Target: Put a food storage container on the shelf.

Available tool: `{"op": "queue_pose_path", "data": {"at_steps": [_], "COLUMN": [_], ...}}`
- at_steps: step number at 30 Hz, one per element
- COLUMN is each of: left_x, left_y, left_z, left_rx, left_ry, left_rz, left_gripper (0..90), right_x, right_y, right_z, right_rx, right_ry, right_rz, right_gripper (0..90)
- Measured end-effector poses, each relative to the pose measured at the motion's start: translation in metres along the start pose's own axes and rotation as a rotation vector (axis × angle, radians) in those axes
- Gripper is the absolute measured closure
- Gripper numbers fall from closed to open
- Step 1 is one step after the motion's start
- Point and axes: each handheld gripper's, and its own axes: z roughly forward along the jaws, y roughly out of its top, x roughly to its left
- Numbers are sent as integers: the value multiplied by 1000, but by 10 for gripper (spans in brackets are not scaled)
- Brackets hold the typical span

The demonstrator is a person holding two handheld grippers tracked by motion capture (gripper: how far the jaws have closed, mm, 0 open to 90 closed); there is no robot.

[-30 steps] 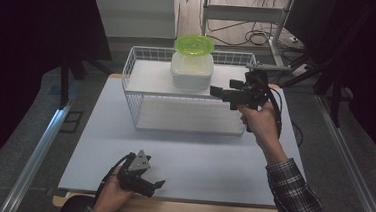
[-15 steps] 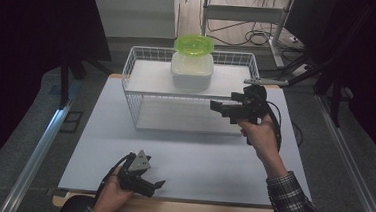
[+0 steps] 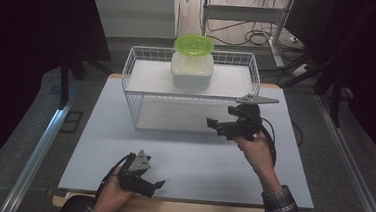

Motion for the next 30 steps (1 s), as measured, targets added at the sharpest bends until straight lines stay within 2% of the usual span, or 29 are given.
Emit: {"op": "queue_pose_path", "data": {"at_steps": [6,14,24,30], "left_x": [0,0,1,1], "left_y": [0,0,0,0], "left_z": [0,0,-2,-2], "left_rx": [0,-1,-7,-6], "left_ry": [0,-2,-11,-11], "left_rz": [0,-1,-9,-8], "left_gripper": [42,42,45,44], "right_x": [2,2,1,0], "right_y": [-18,-35,-58,-70], "right_z": [6,10,3,-3], "right_rx": [15,32,39,46], "right_ry": [16,3,11,-7], "right_rz": [13,-10,-38,-38], "right_gripper": [56,50,53,51]}}
